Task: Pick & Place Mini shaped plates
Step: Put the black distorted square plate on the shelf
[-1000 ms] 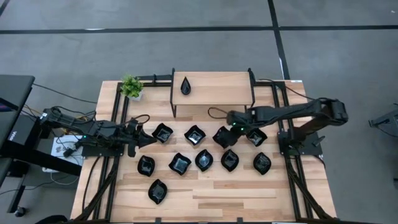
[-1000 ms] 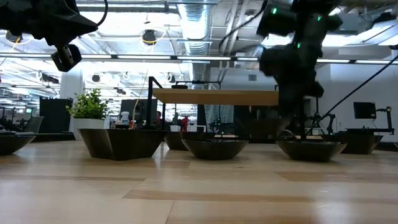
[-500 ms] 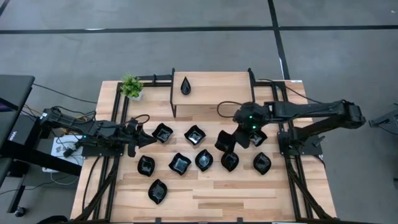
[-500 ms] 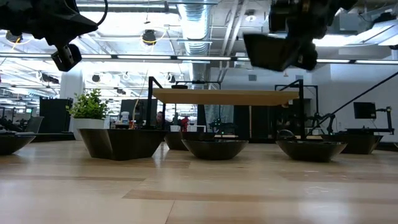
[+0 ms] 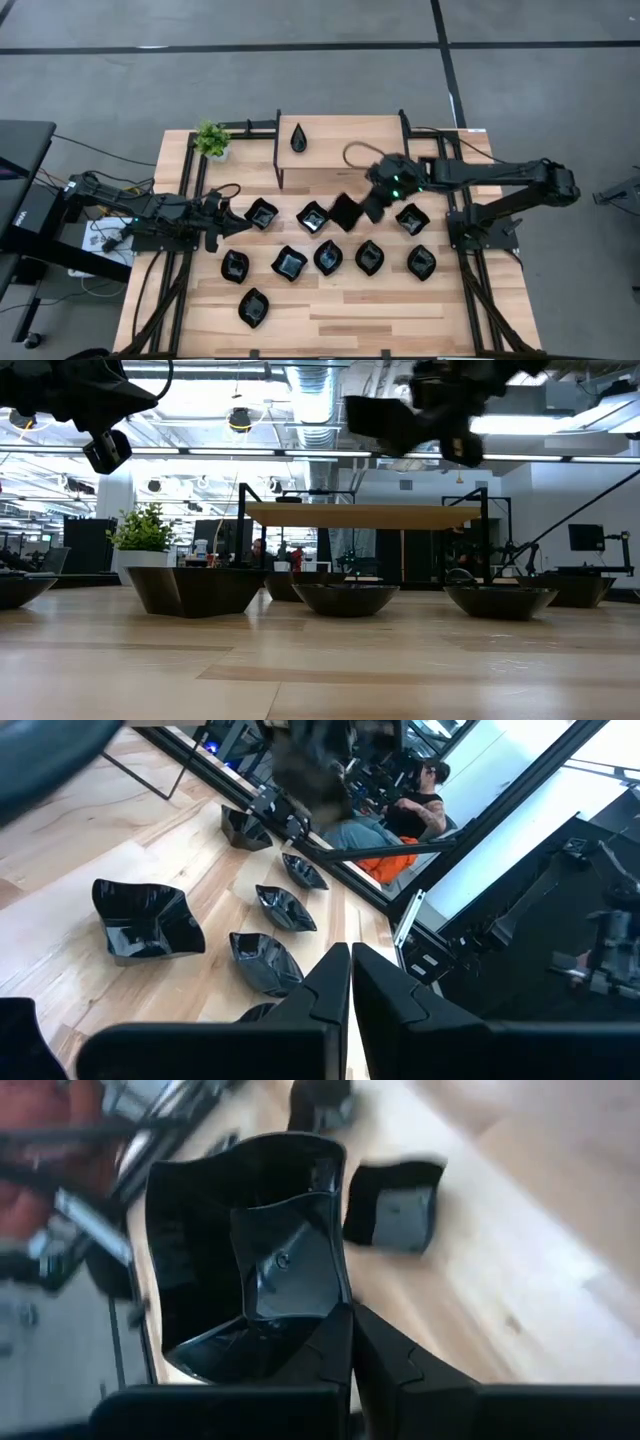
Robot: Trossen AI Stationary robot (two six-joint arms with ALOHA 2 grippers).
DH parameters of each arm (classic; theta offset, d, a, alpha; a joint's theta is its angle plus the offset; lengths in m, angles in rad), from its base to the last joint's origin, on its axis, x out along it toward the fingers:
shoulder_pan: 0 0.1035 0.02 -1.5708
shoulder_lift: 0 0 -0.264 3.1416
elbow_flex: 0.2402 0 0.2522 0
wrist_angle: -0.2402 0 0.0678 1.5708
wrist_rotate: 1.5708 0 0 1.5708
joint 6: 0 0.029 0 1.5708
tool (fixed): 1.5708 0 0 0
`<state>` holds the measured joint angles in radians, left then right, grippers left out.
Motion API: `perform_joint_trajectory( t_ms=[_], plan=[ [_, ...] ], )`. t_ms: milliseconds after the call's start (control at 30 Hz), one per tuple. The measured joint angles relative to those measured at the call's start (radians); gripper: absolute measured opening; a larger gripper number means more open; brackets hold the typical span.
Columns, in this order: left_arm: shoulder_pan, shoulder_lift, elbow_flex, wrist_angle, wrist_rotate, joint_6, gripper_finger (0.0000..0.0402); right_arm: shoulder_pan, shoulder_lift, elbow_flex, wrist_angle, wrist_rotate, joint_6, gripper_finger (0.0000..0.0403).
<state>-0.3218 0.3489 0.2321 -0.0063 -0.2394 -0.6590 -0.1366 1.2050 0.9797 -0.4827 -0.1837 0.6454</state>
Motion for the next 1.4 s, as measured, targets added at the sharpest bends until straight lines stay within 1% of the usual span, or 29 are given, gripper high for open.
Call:
perform_joint_trajectory(
  t_ms=[67,233,433,533,600,667,800,933,1400],
  plan=[
    [0.0,0.0,0.0,0.001,0.0,0.0,0.0016,-0.036,0.037,0.083,-0.065,0.001,-0.002,0.0],
    [0.0,0.0,0.0,0.008,0.0,0.0,0.0016,-0.142,0.146,0.358,-0.259,0.002,-0.141,0.0],
    [0.0,0.0,0.0,0.008,0.0,0.0,0.0016,-0.304,0.323,0.673,-0.52,-0.001,-0.287,0.0],
    [0.0,0.0,0.0,0.008,0.0,0.0,0.0016,-0.368,0.412,0.795,-0.606,-0.011,-0.338,0.0],
    [0.0,0.0,0.0,0.008,0.0,0.0,0.0016,-0.408,0.467,0.851,-0.656,-0.02,-0.363,0.0],
    [0.0,0.0,0.0,0.008,0.0,0.0,0.0016,-0.442,0.514,0.882,-0.665,-0.032,-0.373,0.0],
    [0.0,0.0,0.0,0.008,0.0,0.0,0.0016,-0.487,0.584,0.891,-0.636,-0.094,-0.383,0.0],
    [0.0,0.0,0.0,0.008,0.0,0.0,0.0016,-0.514,0.644,0.89,-0.649,-0.111,-0.385,0.0],
    [0.0,0.0,0.0,0.008,0.0,0.0,0.0016,-0.568,0.662,0.891,-0.62,-0.086,-0.414,0.0]
  ],
)
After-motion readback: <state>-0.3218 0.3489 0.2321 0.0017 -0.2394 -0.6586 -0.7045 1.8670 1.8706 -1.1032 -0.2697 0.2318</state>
